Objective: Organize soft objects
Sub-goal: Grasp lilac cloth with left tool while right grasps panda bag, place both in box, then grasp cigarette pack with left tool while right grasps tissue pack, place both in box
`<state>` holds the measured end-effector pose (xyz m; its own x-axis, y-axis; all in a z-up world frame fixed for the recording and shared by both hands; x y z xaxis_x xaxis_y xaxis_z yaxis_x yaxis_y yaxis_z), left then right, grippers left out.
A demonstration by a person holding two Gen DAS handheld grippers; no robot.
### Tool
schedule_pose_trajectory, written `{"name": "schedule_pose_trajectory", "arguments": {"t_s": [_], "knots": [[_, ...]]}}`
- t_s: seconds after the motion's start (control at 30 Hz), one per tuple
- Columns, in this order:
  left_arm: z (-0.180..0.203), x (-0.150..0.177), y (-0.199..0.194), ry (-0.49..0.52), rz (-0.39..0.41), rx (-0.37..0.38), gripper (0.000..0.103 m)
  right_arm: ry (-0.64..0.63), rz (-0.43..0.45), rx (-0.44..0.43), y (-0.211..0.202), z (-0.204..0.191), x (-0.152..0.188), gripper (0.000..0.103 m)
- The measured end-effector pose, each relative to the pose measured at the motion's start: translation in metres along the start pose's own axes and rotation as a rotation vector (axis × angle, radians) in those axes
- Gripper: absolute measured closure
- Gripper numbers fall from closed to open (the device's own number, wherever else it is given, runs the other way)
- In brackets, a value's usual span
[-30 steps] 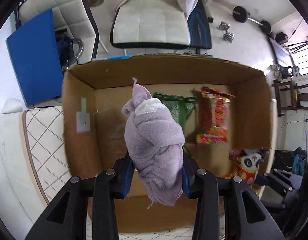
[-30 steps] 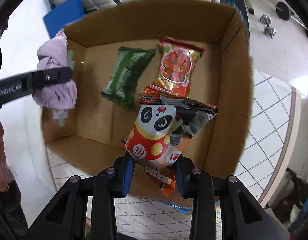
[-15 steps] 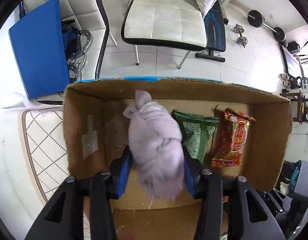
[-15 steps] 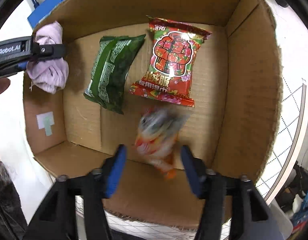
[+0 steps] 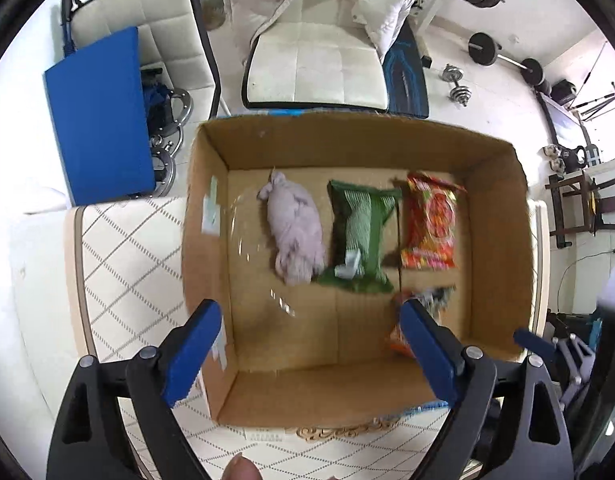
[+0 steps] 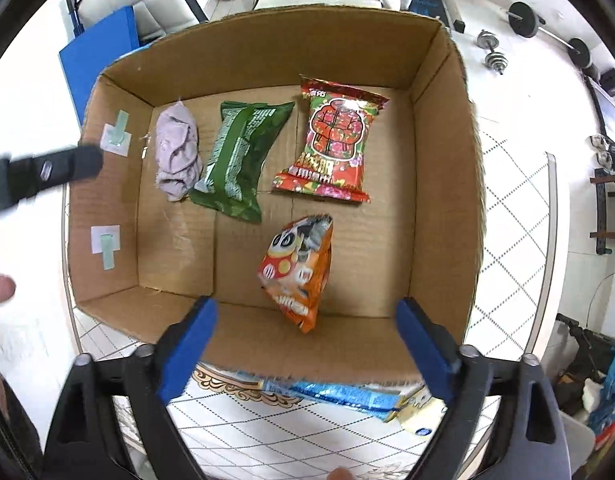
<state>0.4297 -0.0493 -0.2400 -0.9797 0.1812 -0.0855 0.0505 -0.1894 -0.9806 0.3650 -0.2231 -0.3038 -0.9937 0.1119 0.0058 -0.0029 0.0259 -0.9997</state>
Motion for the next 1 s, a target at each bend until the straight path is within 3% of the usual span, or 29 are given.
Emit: {"name": "schedule_pose_trajectory", "arguments": {"t_s": [0.23,0.37,0.7,0.83,1.0], "knots": [[0.006,0.057,-0.033,0.002,0.098,-0.037,0.011,0.011,0.111,0.083,-0.031,-0.003,0.036,0.007],[0.01,0.083,-0.053,-0.002,0.159,-0.028,0.011,0.009,0.163,0.067,-0.054,-0.005,0.057,0.007],[0.017,0.121,-0.102,-0.028,0.271,-0.093,0.011,0.037,0.297,0.026,-0.112,0.005,0.089,0.007],[0.014,0.134,-0.102,-0.065,0.269,-0.114,0.011,0.118,0.293,0.002,-0.116,0.035,0.104,0.007],[0.003,0.161,-0.064,-0.143,0.211,-0.111,0.011,0.322,0.168,0.009,-0.067,0.102,0.133,0.006]]}}
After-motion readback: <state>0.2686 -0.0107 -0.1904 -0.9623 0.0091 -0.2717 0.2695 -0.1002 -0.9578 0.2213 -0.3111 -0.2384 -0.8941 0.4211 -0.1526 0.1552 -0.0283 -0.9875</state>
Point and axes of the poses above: each gripper's, at about its wrist camera, not at the fingertips, and y roughly the way its jaws point, z to its right, x to its underside, the point moved 2 cm from there along y, roughly the way its jaws point, and after that the axes turned 4 degrees about x, right-handed, at the moved point
